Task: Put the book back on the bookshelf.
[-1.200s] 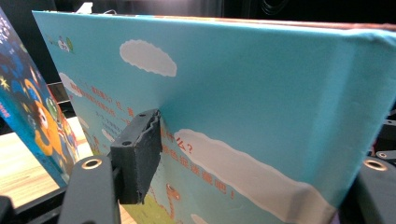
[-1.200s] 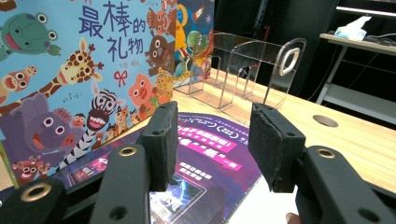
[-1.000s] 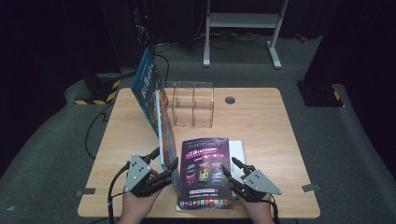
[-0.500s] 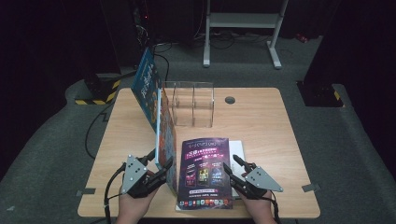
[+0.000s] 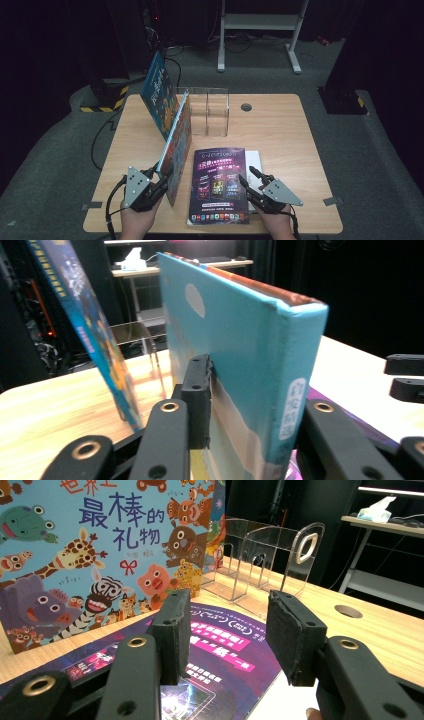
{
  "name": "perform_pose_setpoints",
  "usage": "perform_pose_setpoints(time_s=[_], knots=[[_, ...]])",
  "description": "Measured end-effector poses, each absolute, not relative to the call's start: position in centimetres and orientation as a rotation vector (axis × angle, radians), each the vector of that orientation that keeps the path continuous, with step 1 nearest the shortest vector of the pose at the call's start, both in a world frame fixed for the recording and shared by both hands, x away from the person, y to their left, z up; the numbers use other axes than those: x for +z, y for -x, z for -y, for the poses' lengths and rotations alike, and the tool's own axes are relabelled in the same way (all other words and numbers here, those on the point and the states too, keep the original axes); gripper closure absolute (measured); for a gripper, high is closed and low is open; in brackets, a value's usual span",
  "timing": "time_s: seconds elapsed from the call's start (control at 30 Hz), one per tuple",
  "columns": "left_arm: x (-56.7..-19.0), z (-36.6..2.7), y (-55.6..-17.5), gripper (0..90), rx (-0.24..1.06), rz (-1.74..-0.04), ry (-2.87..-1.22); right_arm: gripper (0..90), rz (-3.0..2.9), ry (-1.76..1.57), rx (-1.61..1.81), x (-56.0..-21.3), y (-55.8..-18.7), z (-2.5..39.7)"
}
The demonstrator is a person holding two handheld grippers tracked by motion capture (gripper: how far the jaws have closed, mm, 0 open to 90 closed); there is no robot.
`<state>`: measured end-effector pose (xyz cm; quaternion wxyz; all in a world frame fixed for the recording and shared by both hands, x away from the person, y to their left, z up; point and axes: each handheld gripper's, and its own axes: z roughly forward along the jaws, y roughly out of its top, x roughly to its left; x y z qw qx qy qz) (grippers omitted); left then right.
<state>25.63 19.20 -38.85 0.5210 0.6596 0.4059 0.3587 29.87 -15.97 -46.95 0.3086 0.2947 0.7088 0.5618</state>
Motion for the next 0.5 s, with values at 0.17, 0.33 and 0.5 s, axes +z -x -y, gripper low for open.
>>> perform_pose_setpoints(time_s=[0.17, 0.33, 0.5], knots=[[-38.9, -20.1, -25.5, 73.8, 0.889, -1.001, -1.568, 53.0, -1.873, -0.776, 1.487, -46.9, -29.9, 16.0], [-38.8, -21.1, -25.6, 76.4, 0.900, -1.040, -1.545, 52.9, -1.877, -0.773, 1.486, -46.9, -29.9, 15.9], [-38.8, -22.3, -25.6, 77.4, 0.923, -1.073, -1.533, 52.9, -1.883, -0.778, 1.486, -46.9, -30.0, 15.9]])
